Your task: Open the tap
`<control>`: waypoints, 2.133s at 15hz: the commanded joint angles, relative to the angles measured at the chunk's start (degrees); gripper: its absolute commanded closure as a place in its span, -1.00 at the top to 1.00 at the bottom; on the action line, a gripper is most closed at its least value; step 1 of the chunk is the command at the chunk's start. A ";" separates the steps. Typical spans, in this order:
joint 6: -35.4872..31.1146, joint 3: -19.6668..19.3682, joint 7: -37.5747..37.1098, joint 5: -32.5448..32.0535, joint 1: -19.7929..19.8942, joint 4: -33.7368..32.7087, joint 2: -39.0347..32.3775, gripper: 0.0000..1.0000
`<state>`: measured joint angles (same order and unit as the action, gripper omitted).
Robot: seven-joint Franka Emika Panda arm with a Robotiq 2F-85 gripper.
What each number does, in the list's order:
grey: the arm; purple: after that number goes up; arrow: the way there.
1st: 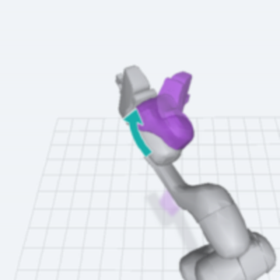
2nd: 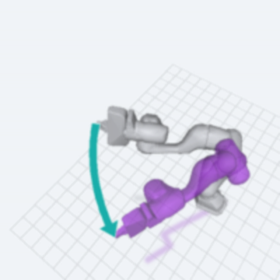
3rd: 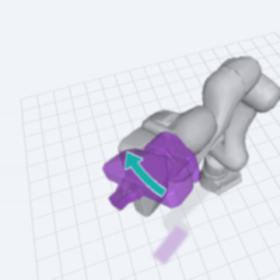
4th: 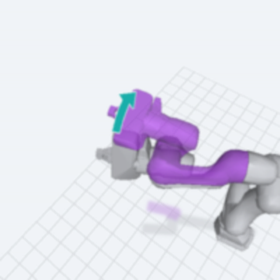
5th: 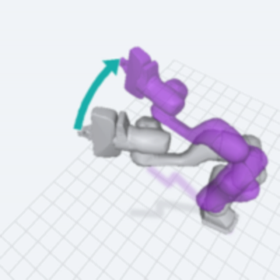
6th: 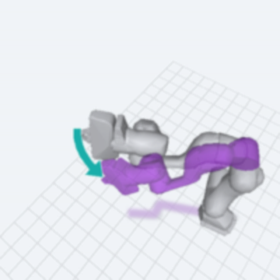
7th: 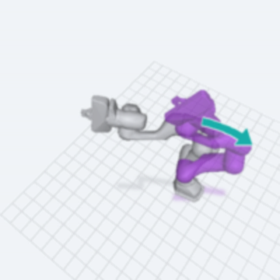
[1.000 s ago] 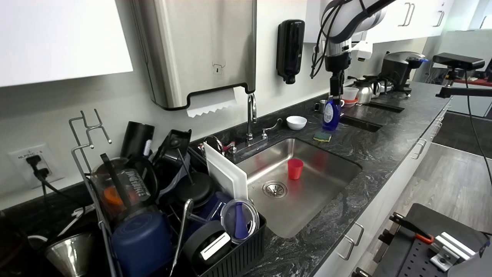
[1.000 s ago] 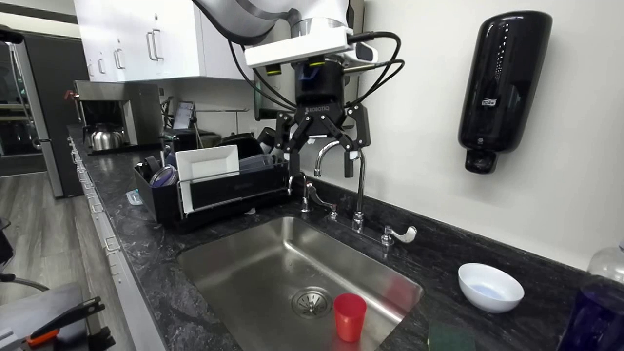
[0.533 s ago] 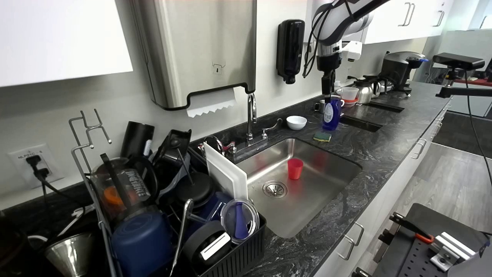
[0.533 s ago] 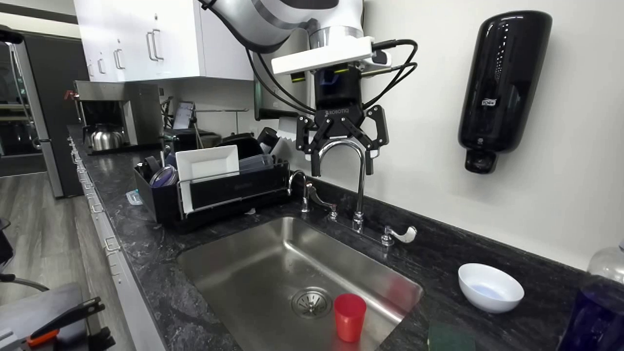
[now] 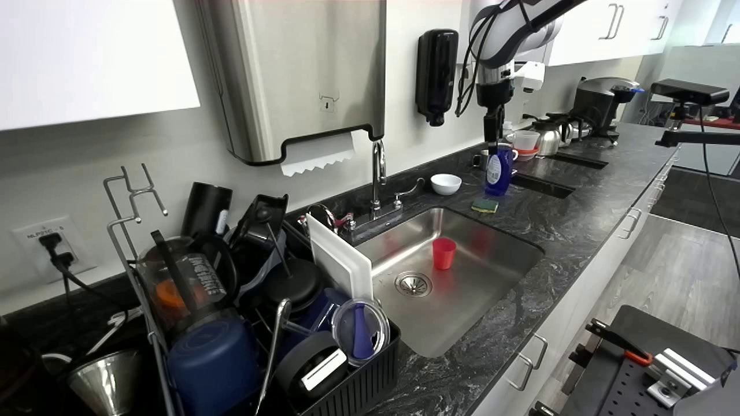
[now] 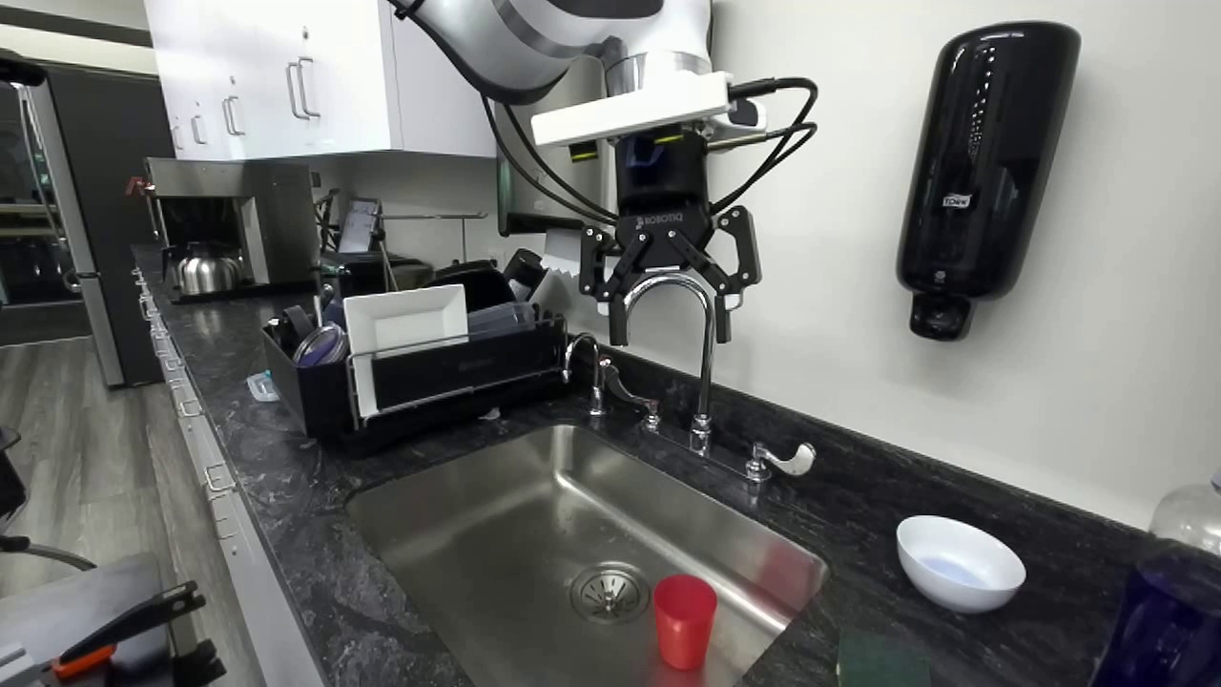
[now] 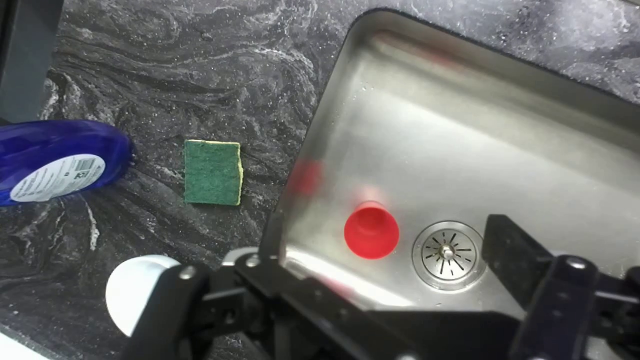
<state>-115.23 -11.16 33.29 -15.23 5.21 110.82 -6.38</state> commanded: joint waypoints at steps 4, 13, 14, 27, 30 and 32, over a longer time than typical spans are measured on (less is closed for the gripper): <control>-0.44 1.25 1.06 -0.42 1.93 -1.32 -1.16 1.00; -4.12 2.16 16.77 5.26 7.40 -11.90 -11.55 1.00; -4.09 2.67 18.04 6.28 7.66 -13.08 -12.70 1.00; -6.23 6.39 24.53 7.65 8.29 -21.87 -23.22 1.00; -9.53 7.01 26.67 7.81 8.69 -21.87 -24.65 1.00; -12.28 7.52 27.80 7.98 8.91 -21.65 -25.41 1.00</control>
<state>-124.34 -5.51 58.14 -7.97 12.44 89.93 -30.48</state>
